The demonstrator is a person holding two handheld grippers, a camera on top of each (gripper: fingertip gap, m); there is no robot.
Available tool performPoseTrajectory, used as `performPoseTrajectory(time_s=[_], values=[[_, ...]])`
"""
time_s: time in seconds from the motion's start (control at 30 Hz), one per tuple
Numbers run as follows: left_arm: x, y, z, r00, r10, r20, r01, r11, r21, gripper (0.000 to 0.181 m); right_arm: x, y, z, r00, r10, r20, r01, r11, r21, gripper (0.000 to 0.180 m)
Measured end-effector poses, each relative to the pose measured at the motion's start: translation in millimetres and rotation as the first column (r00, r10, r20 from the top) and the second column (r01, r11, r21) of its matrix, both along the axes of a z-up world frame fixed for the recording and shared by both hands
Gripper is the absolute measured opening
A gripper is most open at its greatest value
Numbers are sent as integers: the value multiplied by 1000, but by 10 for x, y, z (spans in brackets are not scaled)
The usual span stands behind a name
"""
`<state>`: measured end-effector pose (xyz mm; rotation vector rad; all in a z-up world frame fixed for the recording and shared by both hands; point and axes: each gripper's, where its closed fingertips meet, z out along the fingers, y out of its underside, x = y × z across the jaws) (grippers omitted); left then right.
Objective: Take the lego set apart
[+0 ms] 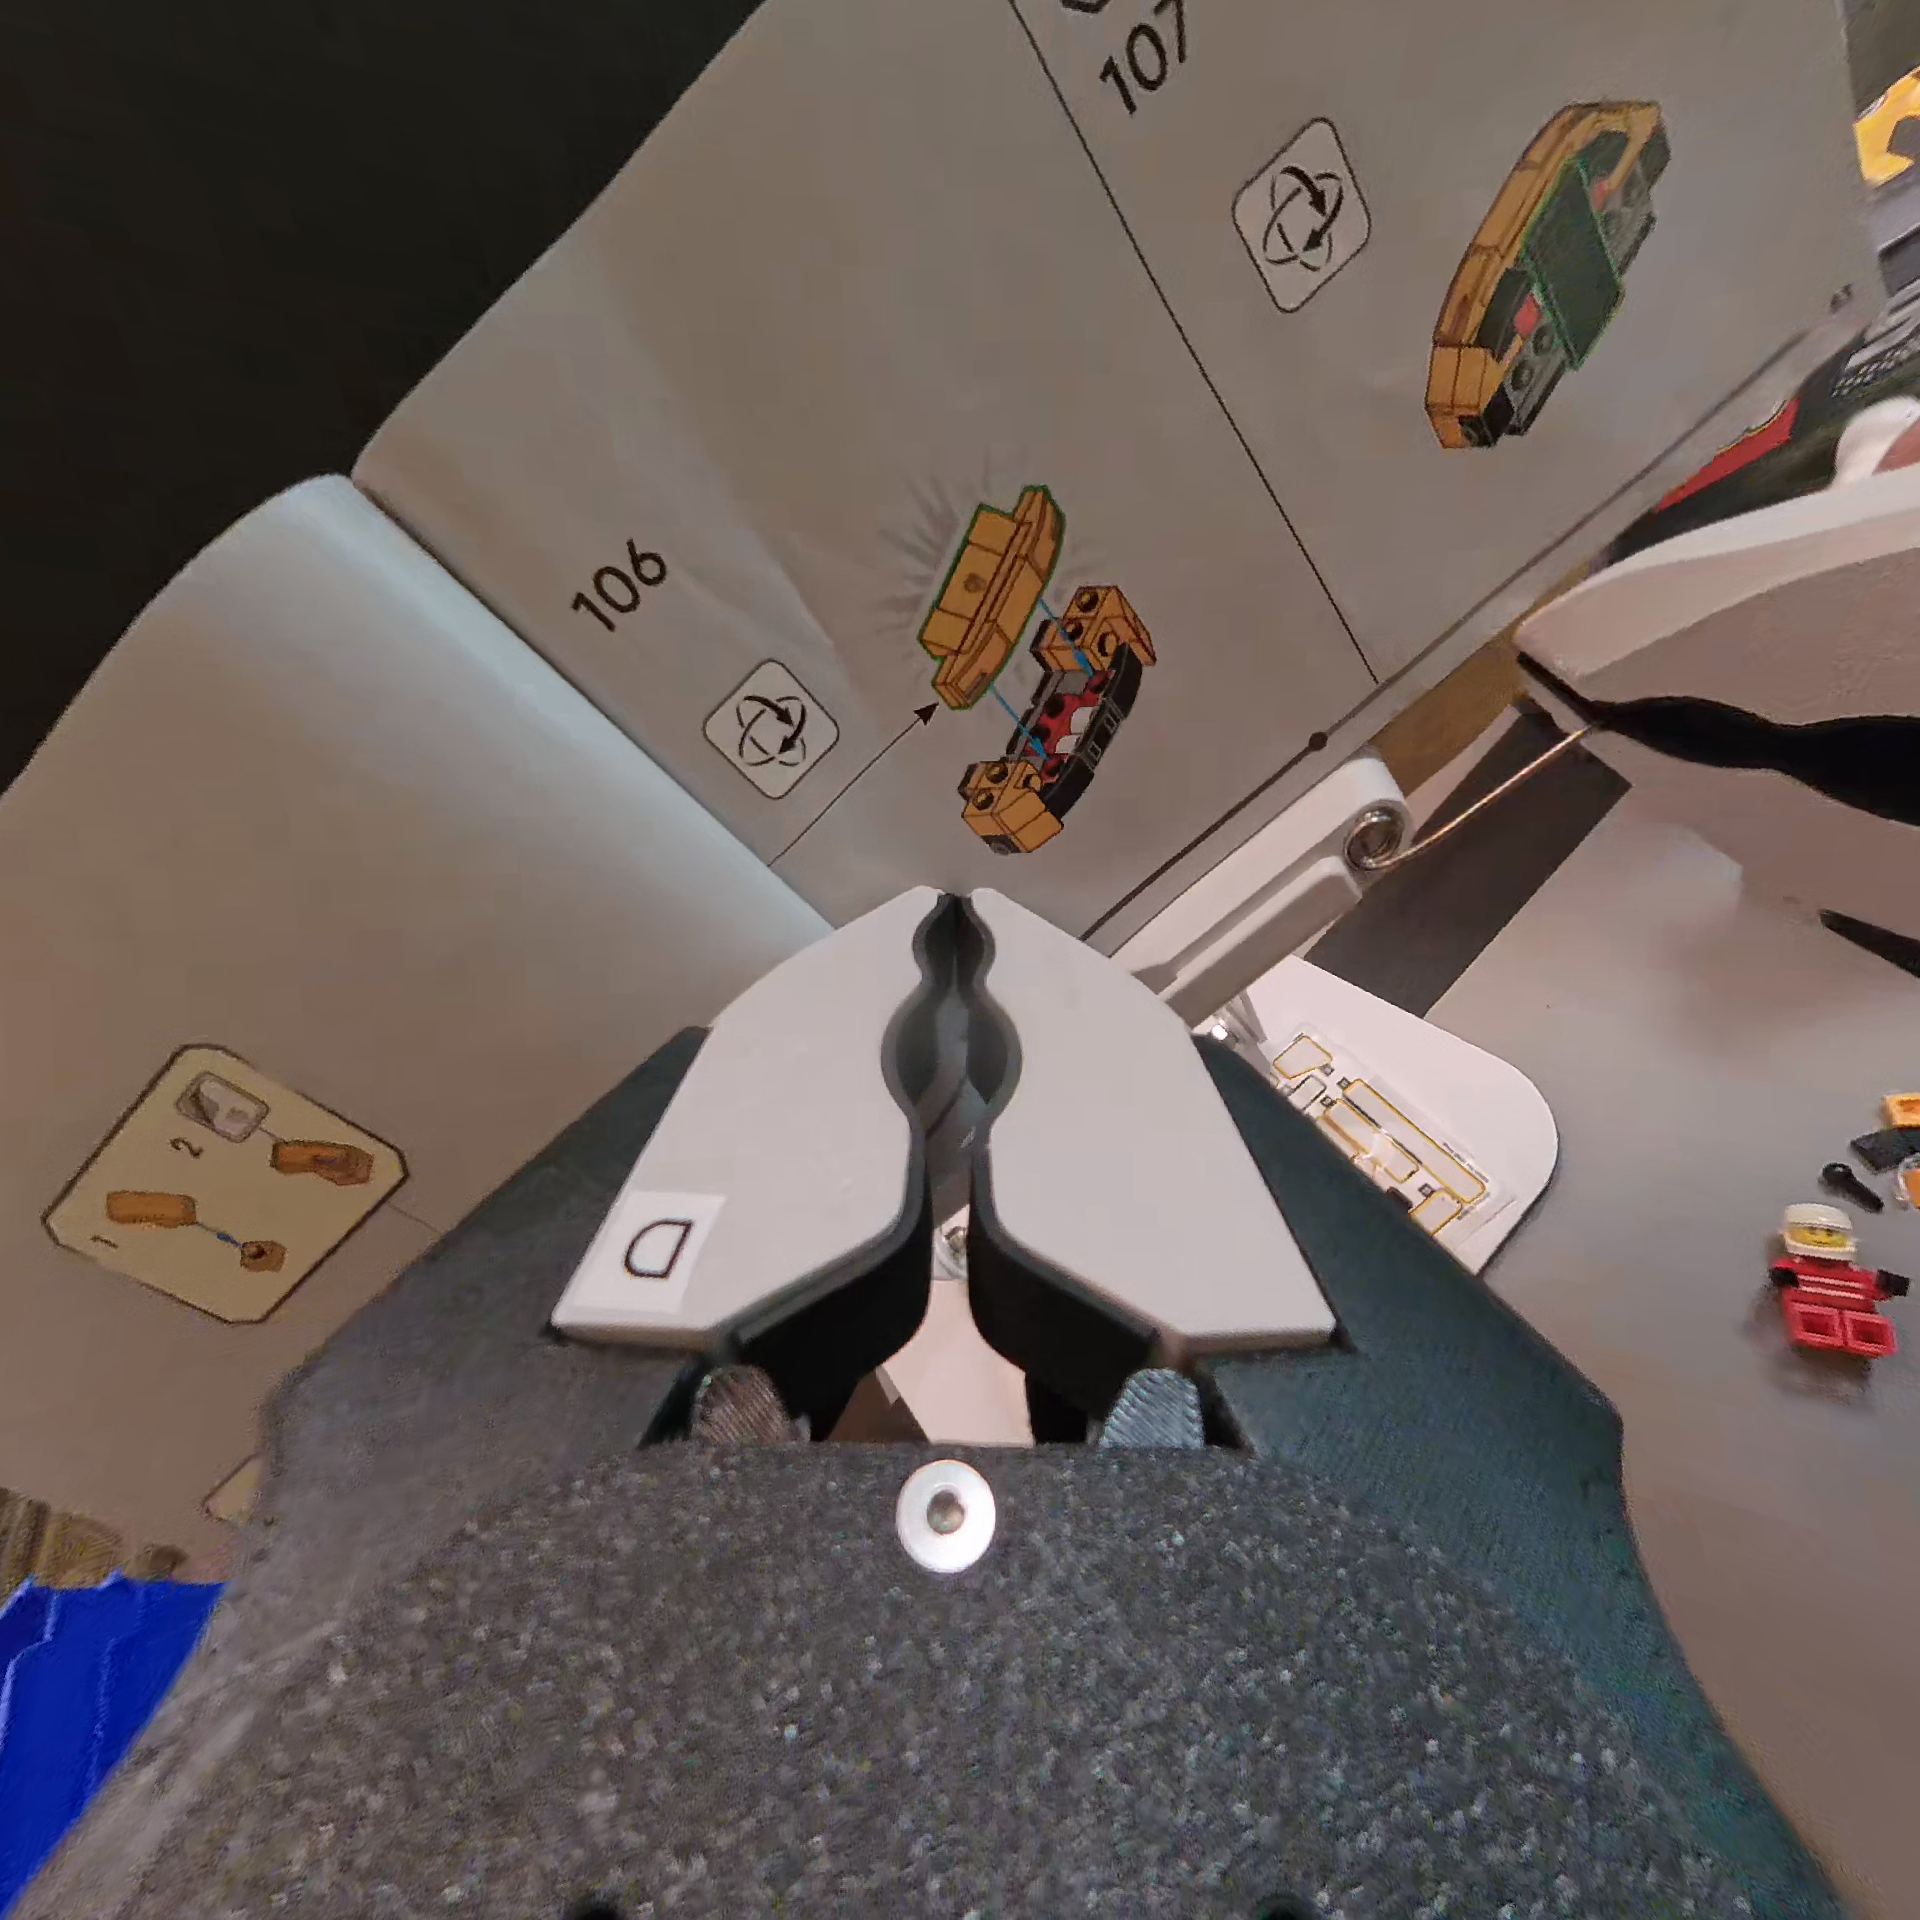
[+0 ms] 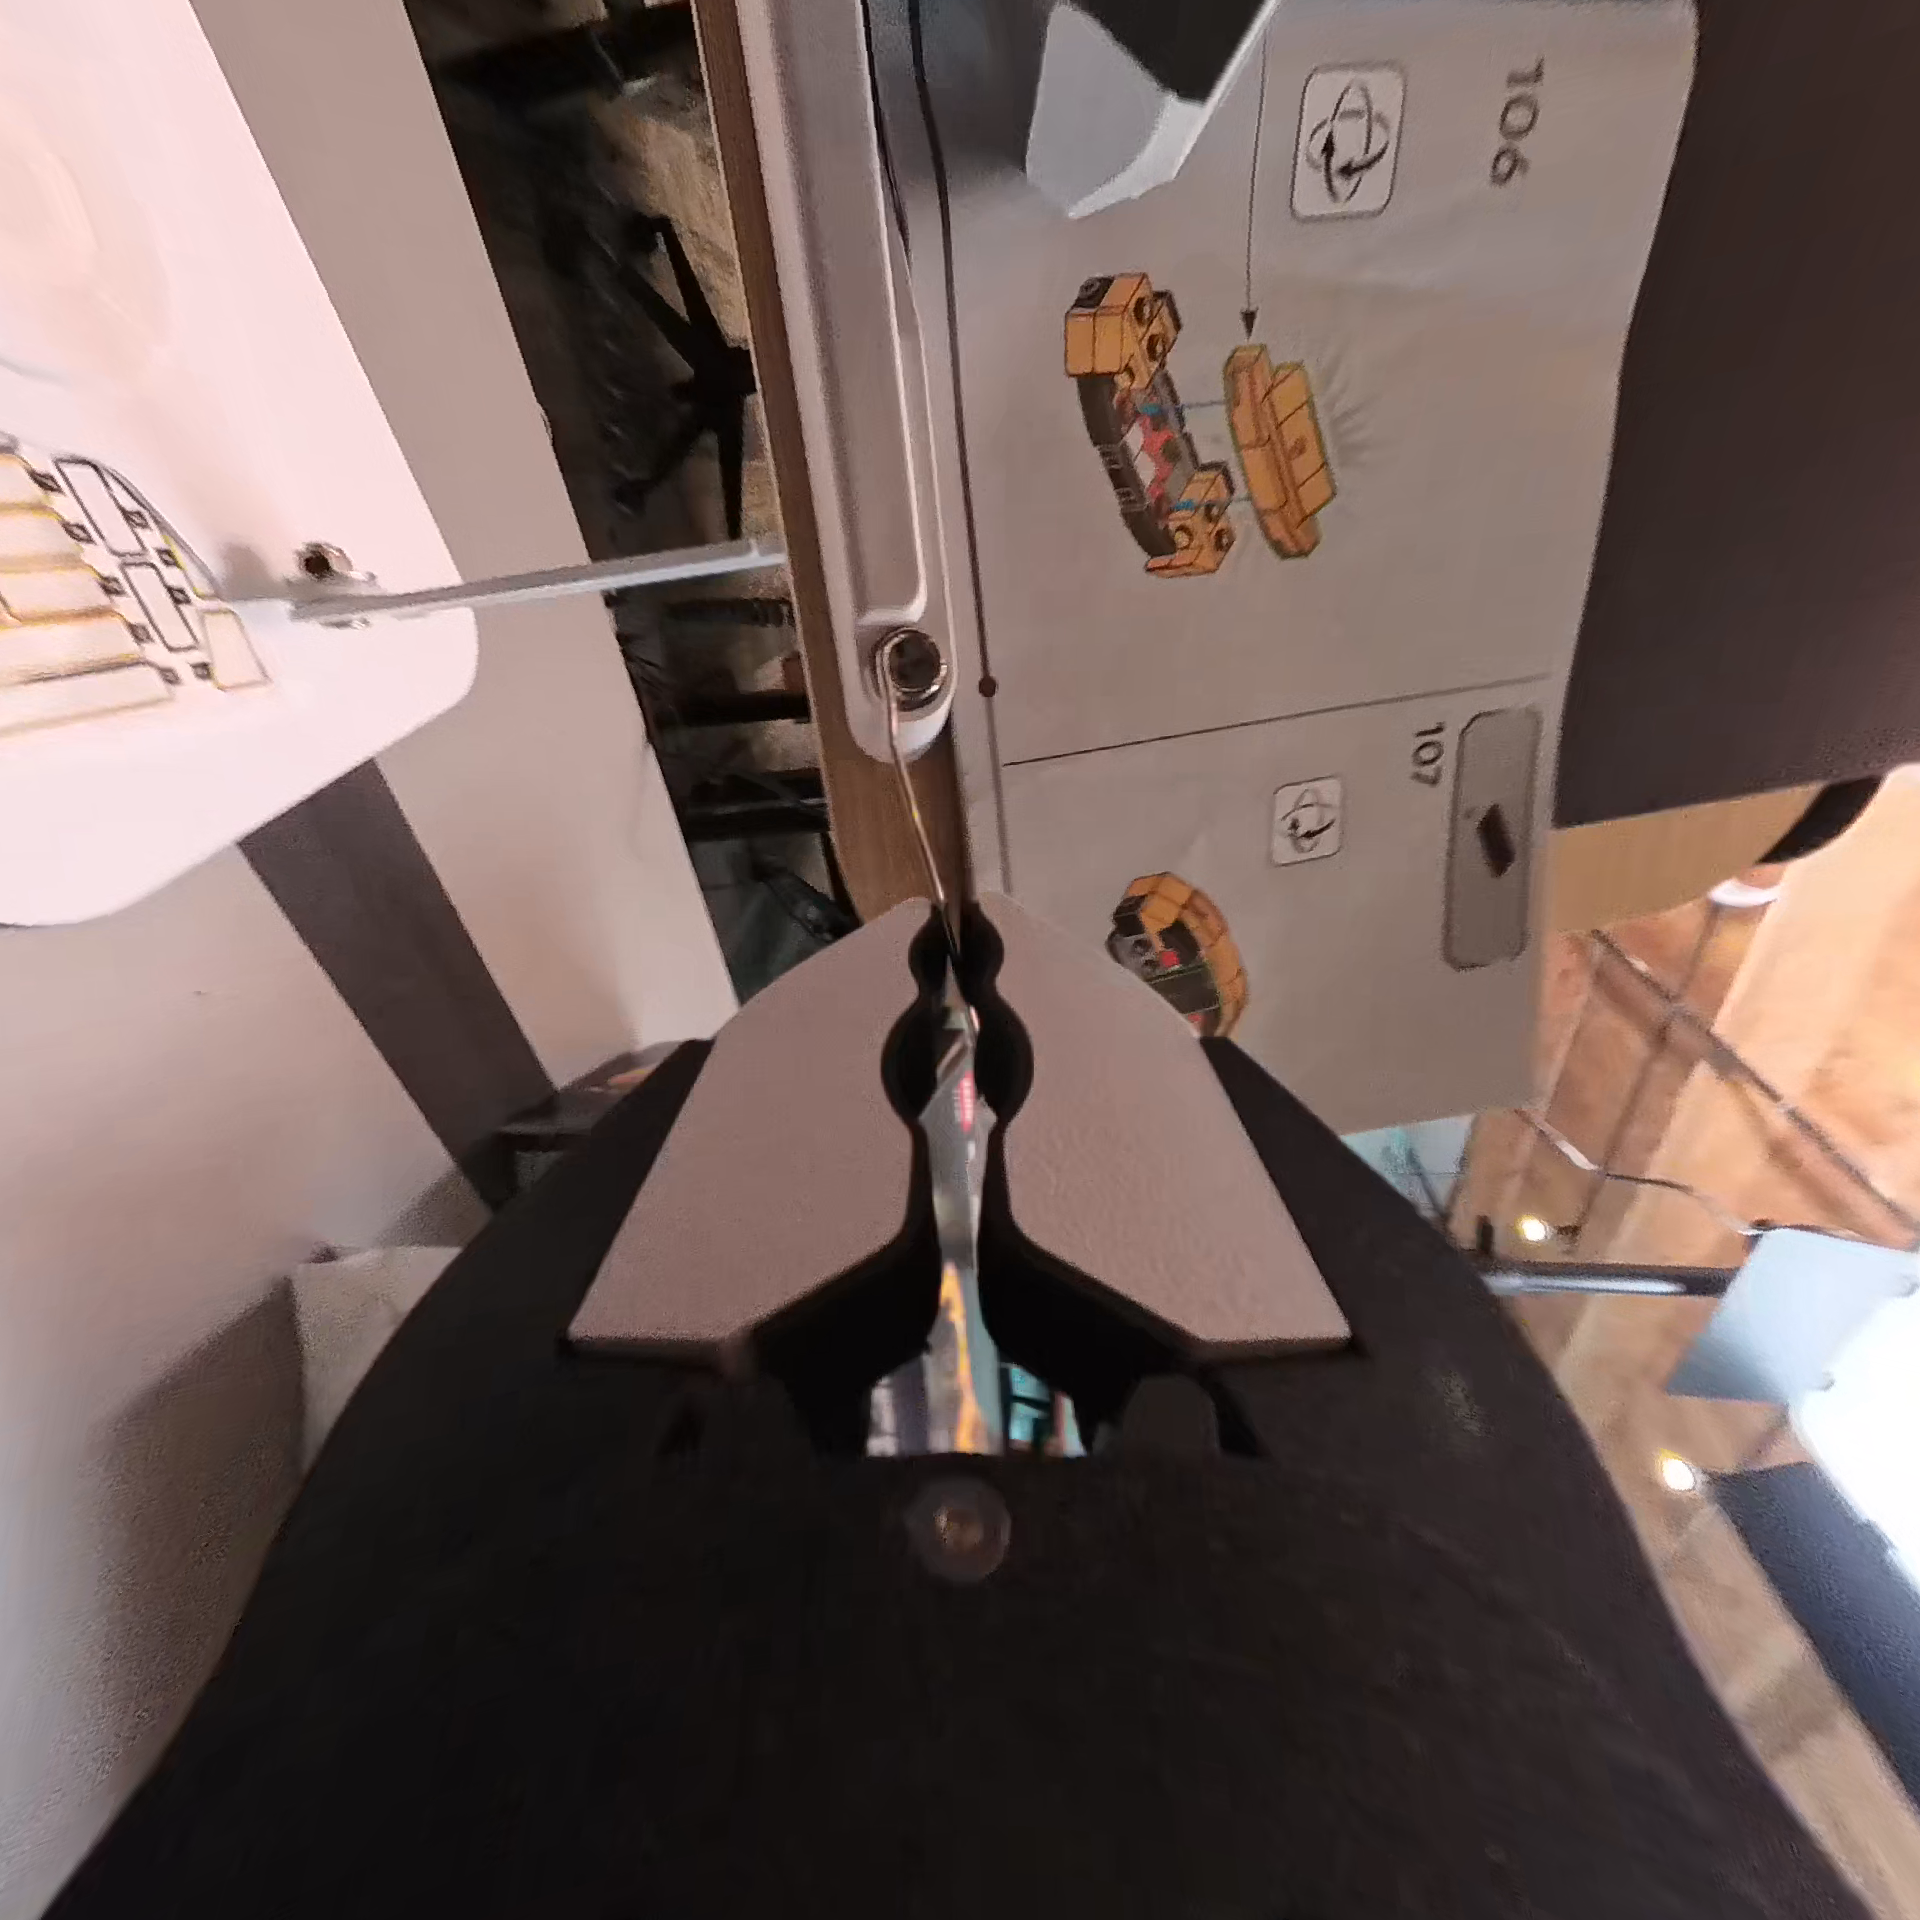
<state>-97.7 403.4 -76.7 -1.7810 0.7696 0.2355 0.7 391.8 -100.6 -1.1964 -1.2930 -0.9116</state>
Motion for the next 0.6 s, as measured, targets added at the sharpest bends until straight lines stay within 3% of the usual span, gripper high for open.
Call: performPoseTrajectory(time_s=[0.23, 0.37, 0.6], values=[[-19, 33, 20, 1000, 11, -9, -11, 1000, 6, 0, -41, 28, 122, 991, 13, 132, -17, 999, 27, 4], [-5, 29, 8, 1000, 12, -2, -12, 1000, -5, 0, -24, 5, 52, 991, 31, 132, -31, 1000, -2, 2], [-1, -3, -18, 989, 38, -141, -34, 999, 31, 0, -32, -36, 50, 990, 25, 140, -34, 998, 58, 2]])
